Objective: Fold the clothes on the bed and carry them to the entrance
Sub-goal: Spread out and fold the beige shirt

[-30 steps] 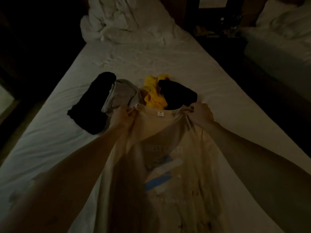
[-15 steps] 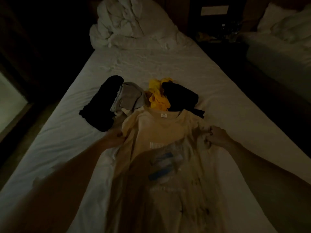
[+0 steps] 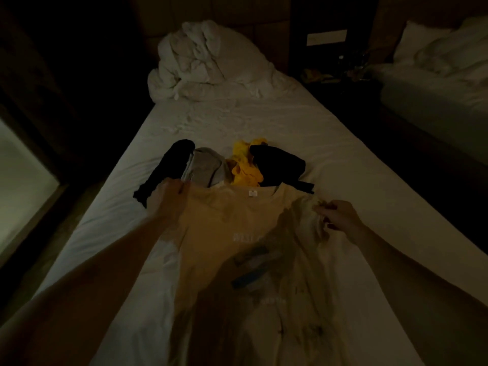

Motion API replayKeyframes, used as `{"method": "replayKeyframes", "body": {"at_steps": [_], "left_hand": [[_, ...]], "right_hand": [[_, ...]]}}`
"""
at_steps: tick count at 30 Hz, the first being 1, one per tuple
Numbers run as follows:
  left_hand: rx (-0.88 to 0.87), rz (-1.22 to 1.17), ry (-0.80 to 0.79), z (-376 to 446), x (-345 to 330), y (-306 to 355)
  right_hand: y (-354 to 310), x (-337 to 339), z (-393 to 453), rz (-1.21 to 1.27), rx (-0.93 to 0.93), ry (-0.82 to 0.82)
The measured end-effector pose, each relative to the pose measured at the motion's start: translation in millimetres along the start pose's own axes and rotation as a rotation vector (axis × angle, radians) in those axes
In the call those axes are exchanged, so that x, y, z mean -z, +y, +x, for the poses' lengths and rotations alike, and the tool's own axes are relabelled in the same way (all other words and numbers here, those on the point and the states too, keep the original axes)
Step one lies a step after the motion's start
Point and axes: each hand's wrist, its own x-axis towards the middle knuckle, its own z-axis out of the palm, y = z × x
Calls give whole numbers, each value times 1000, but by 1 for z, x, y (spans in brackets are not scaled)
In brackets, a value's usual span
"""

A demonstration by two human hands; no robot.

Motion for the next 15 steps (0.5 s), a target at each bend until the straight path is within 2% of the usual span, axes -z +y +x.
{"method": "replayKeyframes", "body": {"at_steps": [4, 7, 8, 10, 11, 13, 15], "left_hand": [[-49, 29, -163, 21, -22, 17], [67, -97, -292, 4, -8, 71], [177, -221, -361, 2, -8, 83], [427, -672, -622, -6, -4, 106], [493, -875, -720, -10, -3, 113], [525, -1086, -786, -16, -6, 114], [587, -1230, -693, -13, -17, 105]], "right_hand": [[-2, 15, -3, -68, 110, 150], [-8, 24, -4, -157, 229, 163], [-10, 25, -5, -190, 271, 166], [-18, 24, -10, -230, 350, 185], [-22, 22, -13, -232, 381, 200], [-29, 16, -17, -215, 411, 237], [-36, 6, -20, -174, 421, 256]]}}
